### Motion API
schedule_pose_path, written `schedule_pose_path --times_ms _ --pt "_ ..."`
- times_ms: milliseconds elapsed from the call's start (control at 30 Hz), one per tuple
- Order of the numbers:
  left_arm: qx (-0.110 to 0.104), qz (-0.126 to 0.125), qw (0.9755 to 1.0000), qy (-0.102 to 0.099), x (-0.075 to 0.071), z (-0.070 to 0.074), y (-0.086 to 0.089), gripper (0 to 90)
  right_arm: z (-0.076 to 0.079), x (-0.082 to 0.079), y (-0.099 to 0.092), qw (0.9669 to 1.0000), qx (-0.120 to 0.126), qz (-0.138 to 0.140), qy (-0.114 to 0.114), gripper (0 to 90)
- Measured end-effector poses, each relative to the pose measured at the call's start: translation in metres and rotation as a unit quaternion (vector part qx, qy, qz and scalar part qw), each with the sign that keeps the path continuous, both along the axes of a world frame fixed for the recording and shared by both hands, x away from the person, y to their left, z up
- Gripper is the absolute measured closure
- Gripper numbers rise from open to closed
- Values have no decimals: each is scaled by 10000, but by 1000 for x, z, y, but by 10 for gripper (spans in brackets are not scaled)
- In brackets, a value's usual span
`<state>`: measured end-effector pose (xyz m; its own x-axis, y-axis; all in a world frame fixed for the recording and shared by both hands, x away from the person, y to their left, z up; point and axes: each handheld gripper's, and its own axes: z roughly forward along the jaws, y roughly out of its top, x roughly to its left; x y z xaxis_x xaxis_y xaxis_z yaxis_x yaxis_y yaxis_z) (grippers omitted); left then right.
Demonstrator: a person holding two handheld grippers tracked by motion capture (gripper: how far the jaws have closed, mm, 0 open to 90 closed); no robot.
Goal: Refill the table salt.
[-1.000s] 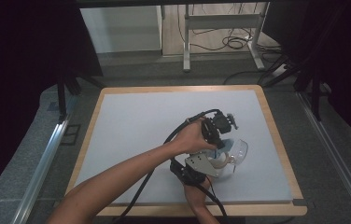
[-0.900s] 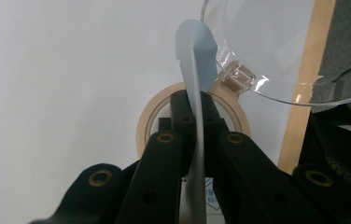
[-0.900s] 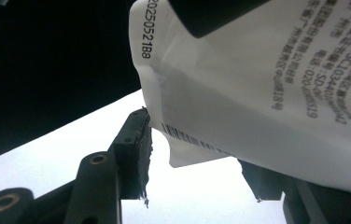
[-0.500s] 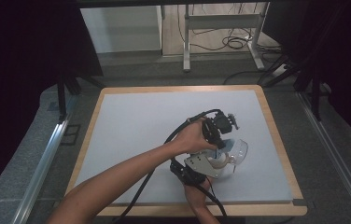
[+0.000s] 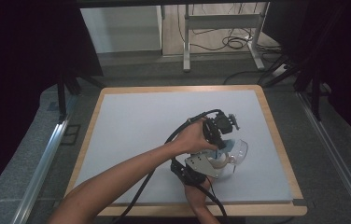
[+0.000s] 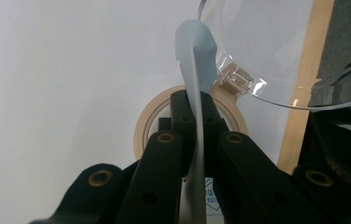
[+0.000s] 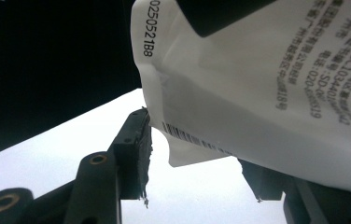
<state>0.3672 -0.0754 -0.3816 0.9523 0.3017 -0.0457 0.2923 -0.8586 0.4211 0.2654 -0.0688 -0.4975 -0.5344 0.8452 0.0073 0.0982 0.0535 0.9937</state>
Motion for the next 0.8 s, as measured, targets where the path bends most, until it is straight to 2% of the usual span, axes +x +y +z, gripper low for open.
schedule_pose_path --times_ms 633,800 --pt "84 -22 10000 -6 -1 1 1 899 1 -1 3 10000 70 -13 -8 487" --pt "47 -21 10000 3 -1 2 1 900 2 -1 3 10000 52 -15 -6 487"
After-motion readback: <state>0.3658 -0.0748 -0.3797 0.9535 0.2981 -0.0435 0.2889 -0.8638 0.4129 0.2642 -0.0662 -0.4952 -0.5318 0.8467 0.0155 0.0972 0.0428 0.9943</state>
